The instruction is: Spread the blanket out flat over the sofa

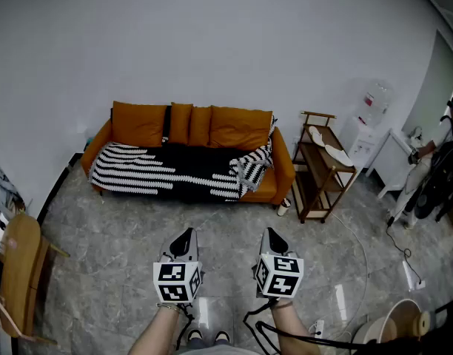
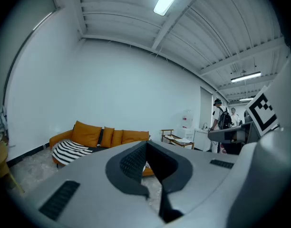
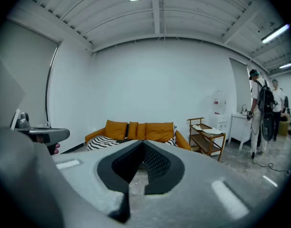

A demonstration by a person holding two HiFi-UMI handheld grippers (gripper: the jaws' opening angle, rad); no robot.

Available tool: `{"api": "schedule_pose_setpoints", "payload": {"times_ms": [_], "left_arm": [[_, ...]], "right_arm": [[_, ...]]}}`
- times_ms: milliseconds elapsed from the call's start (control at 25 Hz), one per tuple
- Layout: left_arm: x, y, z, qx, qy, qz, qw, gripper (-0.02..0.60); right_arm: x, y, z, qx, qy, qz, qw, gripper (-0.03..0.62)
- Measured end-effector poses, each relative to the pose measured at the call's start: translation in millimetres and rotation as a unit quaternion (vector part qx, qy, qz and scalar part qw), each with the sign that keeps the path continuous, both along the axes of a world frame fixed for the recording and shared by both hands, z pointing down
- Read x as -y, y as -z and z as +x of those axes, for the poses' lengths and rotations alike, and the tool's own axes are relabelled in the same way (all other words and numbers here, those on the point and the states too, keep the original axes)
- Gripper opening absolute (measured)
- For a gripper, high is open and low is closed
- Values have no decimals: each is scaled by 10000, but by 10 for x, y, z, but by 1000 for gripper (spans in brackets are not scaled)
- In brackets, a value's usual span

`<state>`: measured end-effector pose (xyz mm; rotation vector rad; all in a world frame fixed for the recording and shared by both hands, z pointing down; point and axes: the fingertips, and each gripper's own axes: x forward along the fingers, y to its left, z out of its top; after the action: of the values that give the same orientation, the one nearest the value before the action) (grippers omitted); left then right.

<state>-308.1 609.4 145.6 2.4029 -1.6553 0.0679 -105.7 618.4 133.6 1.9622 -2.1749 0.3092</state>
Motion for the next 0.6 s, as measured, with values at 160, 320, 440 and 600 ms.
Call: {"api": "schedule_pose_setpoints", "payload": {"times_ms": [160, 320, 440, 600], "left_arm": [[-11, 28, -52, -27, 0, 7, 10000, 2], [-13, 60, -121, -24, -11, 34, 10000, 2], [14, 70, -231, -29, -12, 46, 10000, 2], [58, 65, -387, -49, -60, 50, 10000, 2]], "right_arm": [[-15, 8, -45, -7, -7, -21, 10000, 5], [1, 23, -118, 31, -5, -13, 10000, 5], [46, 39, -214, 136, -33, 37, 9999, 5], [88, 40, -319, 138, -164, 14, 9998, 5]]}}
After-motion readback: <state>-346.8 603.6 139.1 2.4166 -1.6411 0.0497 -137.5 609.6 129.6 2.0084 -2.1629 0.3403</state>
